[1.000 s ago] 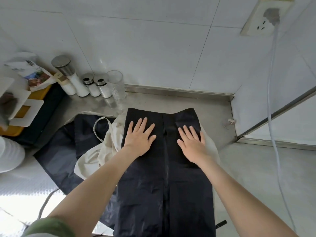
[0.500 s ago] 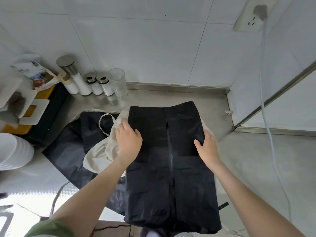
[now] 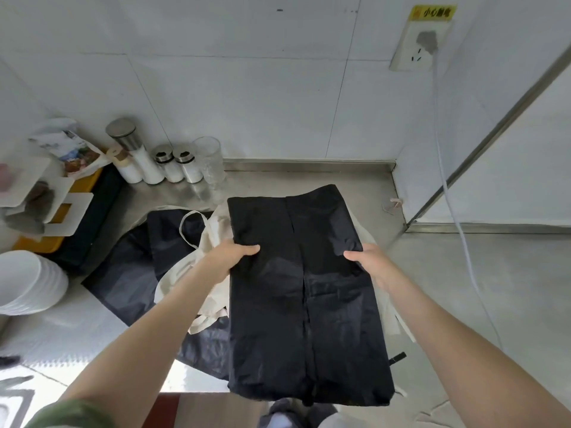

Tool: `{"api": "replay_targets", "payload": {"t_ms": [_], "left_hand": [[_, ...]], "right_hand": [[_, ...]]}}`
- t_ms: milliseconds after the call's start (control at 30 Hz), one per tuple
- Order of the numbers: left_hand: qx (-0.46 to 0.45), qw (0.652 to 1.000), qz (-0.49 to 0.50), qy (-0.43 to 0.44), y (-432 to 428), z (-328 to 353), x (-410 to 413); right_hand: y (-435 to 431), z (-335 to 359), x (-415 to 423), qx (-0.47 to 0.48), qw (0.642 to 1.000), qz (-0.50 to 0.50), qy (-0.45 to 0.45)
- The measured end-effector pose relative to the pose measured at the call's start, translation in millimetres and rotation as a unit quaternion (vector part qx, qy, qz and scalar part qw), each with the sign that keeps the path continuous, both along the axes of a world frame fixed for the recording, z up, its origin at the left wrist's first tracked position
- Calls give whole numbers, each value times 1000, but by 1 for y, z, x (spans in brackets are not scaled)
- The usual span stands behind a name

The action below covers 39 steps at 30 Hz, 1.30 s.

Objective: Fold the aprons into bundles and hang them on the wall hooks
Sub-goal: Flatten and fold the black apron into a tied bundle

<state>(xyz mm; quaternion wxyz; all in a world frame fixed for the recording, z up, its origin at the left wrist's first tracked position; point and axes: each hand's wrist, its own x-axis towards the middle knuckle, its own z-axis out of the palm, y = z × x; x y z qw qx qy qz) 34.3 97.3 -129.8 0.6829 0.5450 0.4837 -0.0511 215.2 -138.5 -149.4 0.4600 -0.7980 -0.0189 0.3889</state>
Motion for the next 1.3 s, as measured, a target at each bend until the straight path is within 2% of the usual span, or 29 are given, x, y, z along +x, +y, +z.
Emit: {"api": "replay_targets", "payload": {"t_ms": [200, 367, 433, 467, 500, 567, 600, 667, 733, 833, 1100, 1300], "left_hand": [[92, 989, 72, -91, 24, 33, 37], [102, 976, 98, -167, 44, 63, 67], [158, 972, 85, -149, 50, 58, 74], [212, 969, 69, -102, 51, 51, 75], [281, 958, 50, -24, 48, 44, 74], [436, 891, 2, 125, 33, 31, 64], [500, 852, -47, 150, 23, 20, 58], [573, 785, -185, 145, 3, 1, 50], [574, 744, -314, 134, -15, -17, 44], [528, 719, -428, 145, -31, -39, 40], [525, 710, -437, 169, -30, -56, 33], [559, 711, -399, 153, -32, -62, 27]], "right_hand": [[32, 28, 26, 74, 995, -26, -55], [65, 56, 55, 133, 977, -64, -154], [73, 58, 64, 133, 970, -45, -200], [75, 56, 67, 113, 967, -25, -225], [75, 53, 68, 65, 966, 4, -251], [69, 44, 61, -78, 949, 82, -296], [65, 35, 54, -126, 931, 129, -318], [57, 16, 37, -152, 891, 229, -361], [54, -6, 18, -159, 859, 318, -368], [53, -34, -10, -178, 826, 410, -342], [24, -55, -21, -216, 819, 406, -343], [-18, -66, -27, -260, 839, 345, -330]]}}
